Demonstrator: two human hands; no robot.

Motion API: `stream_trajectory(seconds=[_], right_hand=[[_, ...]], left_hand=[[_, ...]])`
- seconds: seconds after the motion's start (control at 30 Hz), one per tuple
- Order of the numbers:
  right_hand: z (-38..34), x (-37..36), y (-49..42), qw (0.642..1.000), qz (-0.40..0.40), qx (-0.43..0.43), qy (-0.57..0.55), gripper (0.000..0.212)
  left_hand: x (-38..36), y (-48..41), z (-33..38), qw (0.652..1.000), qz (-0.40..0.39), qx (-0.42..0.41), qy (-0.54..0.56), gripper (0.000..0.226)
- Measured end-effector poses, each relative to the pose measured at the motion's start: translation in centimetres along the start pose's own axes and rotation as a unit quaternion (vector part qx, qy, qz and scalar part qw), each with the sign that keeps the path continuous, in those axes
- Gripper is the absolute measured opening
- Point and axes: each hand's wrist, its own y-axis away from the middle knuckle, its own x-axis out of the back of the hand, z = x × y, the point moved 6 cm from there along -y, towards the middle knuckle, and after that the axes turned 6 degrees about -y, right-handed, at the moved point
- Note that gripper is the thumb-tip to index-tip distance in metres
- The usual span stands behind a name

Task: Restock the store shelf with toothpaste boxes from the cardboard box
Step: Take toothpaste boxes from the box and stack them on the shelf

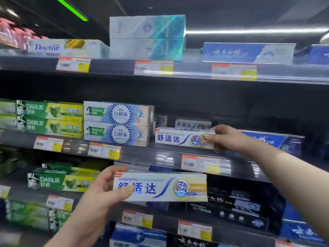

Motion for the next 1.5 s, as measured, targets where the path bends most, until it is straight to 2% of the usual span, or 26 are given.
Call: stream_trajectory(seconds=[0.07,0.23,0.67,0.77,0.83,0.93,1.1,1.37,1.5], right_hand=[[0.2,0.0,-0.7,1.0,0.0,-0.004,0.018,0.034],[1.3,0.0,-2.8,0.999,0.002,-0.032,0.028,0.028],[1.8,0.1,-4.3,0.998,0.002,-0.045,0.052,0.049],[0.7,1.5,-3.4,0.998,0.044,-0.019,0.05,0.046],[-0.1,3.2,-2.4,0.996,0.077,-0.004,0.047,0.042],[-0.8,5.8,-0.8,0.993,0.11,0.006,0.054,0.037],[-0.6,8.0,1.1,0.989,0.132,0.016,0.066,0.034],[1.0,6.8,1.4,0.994,0.091,-0.004,0.065,0.03],[1.1,5.1,1.3,0.997,0.021,-0.007,0.077,0.024]], left_hand=[[0.0,-0.5,0.1,1.0,-0.004,-0.003,0.004,0.081],[0.2,-2.1,0.6,1.0,-0.008,-0.019,-0.003,0.079],[-1.4,-5.0,1.8,0.998,-0.043,-0.036,0.02,0.073],[-2.5,-5.5,2.8,0.998,-0.041,-0.039,0.009,0.058],[-3.8,-6.2,3.9,0.998,-0.039,-0.047,-0.004,0.058],[-6.1,-7.9,5.9,0.997,-0.038,-0.068,-0.017,0.039],[-8.6,-11.6,6.9,0.995,-0.033,-0.068,-0.064,0.036],[-8.0,-14.3,4.9,0.992,-0.017,-0.005,-0.124,0.035],[-7.7,-14.5,4.8,0.959,0.017,-0.019,-0.281,0.035]])
